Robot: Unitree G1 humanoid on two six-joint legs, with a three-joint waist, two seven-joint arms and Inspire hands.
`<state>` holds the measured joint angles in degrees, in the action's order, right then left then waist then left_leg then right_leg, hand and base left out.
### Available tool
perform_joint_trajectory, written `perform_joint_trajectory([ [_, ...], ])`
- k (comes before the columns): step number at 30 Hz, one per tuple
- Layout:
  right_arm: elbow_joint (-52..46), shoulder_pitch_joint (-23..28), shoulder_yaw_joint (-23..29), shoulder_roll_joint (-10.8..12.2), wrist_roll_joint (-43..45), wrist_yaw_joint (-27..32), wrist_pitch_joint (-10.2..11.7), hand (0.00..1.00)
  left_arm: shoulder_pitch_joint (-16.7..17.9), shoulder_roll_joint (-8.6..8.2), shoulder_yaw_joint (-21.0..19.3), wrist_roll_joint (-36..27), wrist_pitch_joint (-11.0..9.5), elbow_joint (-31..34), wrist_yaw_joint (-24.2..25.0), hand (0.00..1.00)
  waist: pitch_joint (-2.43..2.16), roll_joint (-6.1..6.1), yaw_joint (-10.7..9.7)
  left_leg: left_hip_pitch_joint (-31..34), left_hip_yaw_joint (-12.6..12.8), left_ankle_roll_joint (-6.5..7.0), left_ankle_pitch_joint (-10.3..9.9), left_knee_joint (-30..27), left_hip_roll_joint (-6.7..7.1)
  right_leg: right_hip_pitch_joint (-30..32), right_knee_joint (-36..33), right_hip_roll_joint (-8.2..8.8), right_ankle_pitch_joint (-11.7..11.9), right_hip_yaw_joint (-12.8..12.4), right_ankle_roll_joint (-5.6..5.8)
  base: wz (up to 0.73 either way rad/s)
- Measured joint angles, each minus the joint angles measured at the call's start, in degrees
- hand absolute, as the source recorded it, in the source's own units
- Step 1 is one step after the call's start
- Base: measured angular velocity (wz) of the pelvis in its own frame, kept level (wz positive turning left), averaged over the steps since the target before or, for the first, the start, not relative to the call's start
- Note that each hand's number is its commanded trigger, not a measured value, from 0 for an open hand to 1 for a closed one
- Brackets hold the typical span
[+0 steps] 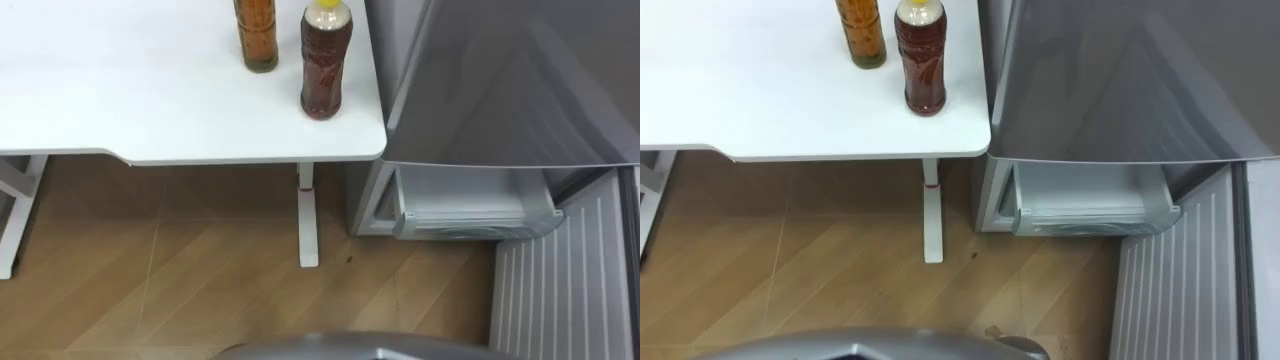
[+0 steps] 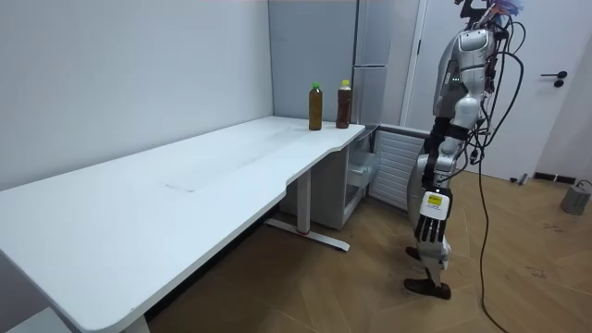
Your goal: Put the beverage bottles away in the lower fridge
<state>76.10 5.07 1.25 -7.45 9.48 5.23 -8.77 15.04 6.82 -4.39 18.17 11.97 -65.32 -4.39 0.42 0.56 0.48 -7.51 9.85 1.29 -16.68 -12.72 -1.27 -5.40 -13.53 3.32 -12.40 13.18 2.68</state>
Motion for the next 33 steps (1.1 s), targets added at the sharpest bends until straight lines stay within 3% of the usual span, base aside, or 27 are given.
perform_joint_trajectory([
  [12, 0.20, 0.64, 0.11, 0.01, -1.22, 2.27, 0.42, 0.00, -0.04, -0.02, -0.18, -2.19, 0.13, 0.09, -0.36, 0.00, 0.03, 0.33, -0.21, 0.14, -1.10, 0.01, 0.00, 0.09, -0.02, -0.65, 0.60, 0.06, -0.01, 0.38, -0.01, 0.04],
  [19, 1.95, 0.92, 0.28, 0.06, -2.58, 3.61, 0.34, 0.00, -0.56, -0.32, -4.50, -6.57, -0.92, 0.21, -3.56, 0.00, 0.02, 0.74, -0.23, 0.02, -2.34, 0.00, 0.00, -0.15, 0.16, -1.56, 1.00, 0.03, 0.00, 1.24, -0.02, 0.09],
  [26, 1.74, 0.75, 2.55, 0.05, -2.54, 4.57, 0.45, 0.00, -0.37, -1.03, -10.84, -19.04, -2.63, 0.43, -10.87, 0.00, -0.25, -0.05, 0.05, 0.02, -2.36, 0.00, 0.00, -0.38, 0.19, -1.50, 0.95, 0.03, 0.00, 1.15, -0.02, 0.00],
  [31, 1.75, 0.84, 2.56, 0.05, -2.42, 4.64, 0.58, 0.00, -0.21, -1.09, -12.60, -28.49, -4.74, 2.25, -15.79, 0.00, -0.37, -0.55, 0.64, -0.03, -2.32, 0.00, 0.00, -0.44, 0.22, -1.56, 0.92, 0.08, 0.02, 1.13, -0.04, 0.00],
  [33, 1.79, 0.93, 2.89, 0.05, -2.35, 4.64, 0.59, 0.00, -0.38, -1.12, -14.96, -33.90, -5.31, 5.84, -18.54, 0.00, -0.38, -0.65, 0.80, -0.07, -2.58, 0.00, 0.00, -0.01, 0.18, -1.82, 0.90, 0.12, 0.02, 1.40, -0.04, 0.06],
])
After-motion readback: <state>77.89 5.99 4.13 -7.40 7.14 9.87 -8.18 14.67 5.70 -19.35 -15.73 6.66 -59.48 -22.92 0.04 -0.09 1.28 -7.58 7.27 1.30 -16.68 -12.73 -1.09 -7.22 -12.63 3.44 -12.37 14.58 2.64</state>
